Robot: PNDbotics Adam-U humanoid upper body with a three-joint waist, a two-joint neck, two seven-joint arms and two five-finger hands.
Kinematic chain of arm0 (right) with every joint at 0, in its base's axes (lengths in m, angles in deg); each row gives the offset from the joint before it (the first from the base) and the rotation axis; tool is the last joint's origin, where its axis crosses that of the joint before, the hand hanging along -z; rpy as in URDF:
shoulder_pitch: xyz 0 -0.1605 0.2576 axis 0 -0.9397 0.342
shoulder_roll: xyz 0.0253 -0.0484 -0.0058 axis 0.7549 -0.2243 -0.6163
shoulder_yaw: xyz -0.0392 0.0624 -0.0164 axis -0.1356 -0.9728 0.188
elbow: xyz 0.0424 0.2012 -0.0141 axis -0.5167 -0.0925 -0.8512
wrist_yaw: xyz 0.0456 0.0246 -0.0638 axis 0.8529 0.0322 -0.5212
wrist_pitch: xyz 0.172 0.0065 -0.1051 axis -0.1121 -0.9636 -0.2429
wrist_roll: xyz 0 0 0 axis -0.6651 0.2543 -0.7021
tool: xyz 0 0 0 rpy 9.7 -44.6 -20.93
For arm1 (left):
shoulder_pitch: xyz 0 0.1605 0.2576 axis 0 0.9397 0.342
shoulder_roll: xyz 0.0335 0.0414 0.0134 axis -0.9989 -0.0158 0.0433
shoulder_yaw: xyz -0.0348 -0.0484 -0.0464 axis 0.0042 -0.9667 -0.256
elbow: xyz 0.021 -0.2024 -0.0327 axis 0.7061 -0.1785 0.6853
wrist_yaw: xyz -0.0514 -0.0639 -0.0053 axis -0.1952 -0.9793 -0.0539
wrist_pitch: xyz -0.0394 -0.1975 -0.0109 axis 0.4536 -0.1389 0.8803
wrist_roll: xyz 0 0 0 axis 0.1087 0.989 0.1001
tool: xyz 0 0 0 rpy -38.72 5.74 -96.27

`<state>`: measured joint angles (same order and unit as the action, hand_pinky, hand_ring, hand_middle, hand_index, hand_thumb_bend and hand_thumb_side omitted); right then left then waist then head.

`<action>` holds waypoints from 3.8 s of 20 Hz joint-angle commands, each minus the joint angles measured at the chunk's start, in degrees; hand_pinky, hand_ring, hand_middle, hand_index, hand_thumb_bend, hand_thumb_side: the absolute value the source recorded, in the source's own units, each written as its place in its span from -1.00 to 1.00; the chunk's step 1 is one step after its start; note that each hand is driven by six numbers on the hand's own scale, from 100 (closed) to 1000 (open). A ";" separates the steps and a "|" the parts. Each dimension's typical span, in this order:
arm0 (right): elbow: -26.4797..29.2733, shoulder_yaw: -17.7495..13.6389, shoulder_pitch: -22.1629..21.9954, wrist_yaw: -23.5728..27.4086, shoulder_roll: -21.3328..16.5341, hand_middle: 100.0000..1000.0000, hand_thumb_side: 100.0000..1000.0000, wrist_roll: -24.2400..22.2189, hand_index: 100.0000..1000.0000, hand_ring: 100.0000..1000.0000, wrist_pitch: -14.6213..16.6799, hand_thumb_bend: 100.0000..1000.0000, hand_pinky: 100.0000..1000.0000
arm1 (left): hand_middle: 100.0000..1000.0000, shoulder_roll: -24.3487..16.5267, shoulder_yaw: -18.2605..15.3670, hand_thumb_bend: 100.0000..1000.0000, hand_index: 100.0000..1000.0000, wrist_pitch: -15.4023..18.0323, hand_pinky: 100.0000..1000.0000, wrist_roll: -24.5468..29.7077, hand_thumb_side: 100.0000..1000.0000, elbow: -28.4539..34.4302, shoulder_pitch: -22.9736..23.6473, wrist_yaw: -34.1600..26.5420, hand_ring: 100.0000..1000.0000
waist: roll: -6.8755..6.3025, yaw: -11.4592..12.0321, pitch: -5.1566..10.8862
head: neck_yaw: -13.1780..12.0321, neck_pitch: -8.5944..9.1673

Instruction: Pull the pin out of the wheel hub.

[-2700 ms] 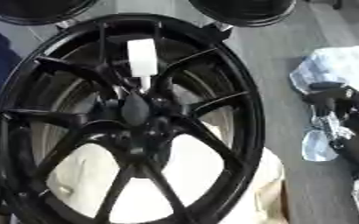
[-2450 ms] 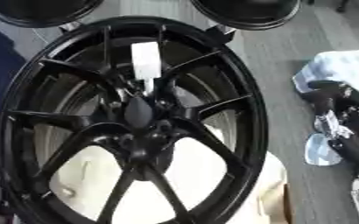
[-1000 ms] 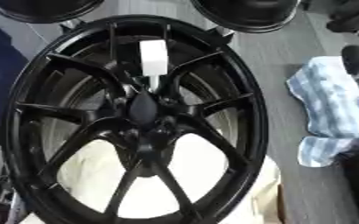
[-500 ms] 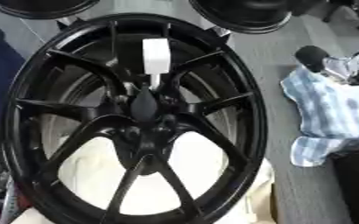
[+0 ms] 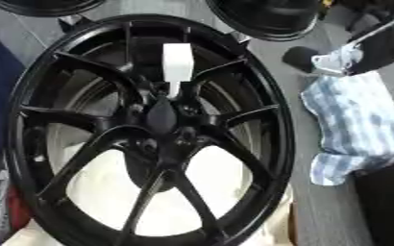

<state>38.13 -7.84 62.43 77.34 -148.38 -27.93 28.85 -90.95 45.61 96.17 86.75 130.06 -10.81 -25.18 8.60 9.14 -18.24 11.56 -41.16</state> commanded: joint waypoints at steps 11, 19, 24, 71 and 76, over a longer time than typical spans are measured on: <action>0.63 3.77 3.75 -6.79 0.27 0.50 -0.40 -1.60 0.44 0.54 -8.27 -0.13 0.56 | 0.29 -1.53 0.60 -1.00 0.59 -0.53 0.53 0.57 0.39 0.86 -1.71 0.57 0.81 | 1.60 3.15 -0.03 | 3.46 1.15; -1.40 6.14 7.93 -11.11 3.15 0.54 -0.39 -3.26 0.51 0.57 -14.07 -0.05 0.56 | 0.29 -1.14 0.96 -1.00 0.59 -1.06 0.53 0.83 0.40 0.86 -2.41 1.10 0.82 | 2.42 5.13 -0.81 | 6.41 1.64; -4.59 7.52 10.86 -13.19 5.31 0.56 -0.40 -4.51 0.52 0.58 -15.53 -0.04 0.56 | 0.29 -1.13 1.12 -1.00 0.59 -0.87 0.54 0.99 0.40 0.86 -2.86 0.88 0.82 | 2.59 6.21 -1.06 | 7.36 1.69; -8.38 9.70 12.10 -4.68 9.63 0.22 -0.50 -8.25 0.20 0.42 -19.12 -0.14 0.50 | 0.30 0.00 1.40 -1.00 0.58 -2.47 0.54 1.71 0.43 0.86 -4.55 2.30 0.82 | 4.35 8.85 -3.47 | 7.36 2.83; -8.46 9.94 12.19 -4.21 9.85 0.15 -0.56 -8.78 0.13 0.39 -19.76 -0.30 0.49 | 0.29 0.17 1.35 -1.00 0.58 -2.65 0.55 1.77 0.43 0.86 -4.61 2.39 0.82 | 4.35 8.87 -3.60 | 7.21 2.79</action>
<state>28.90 2.43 73.93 72.65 -137.16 -36.65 9.36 -90.79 47.01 93.58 88.41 130.06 -14.84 -22.73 13.51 18.11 -22.74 18.81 -38.67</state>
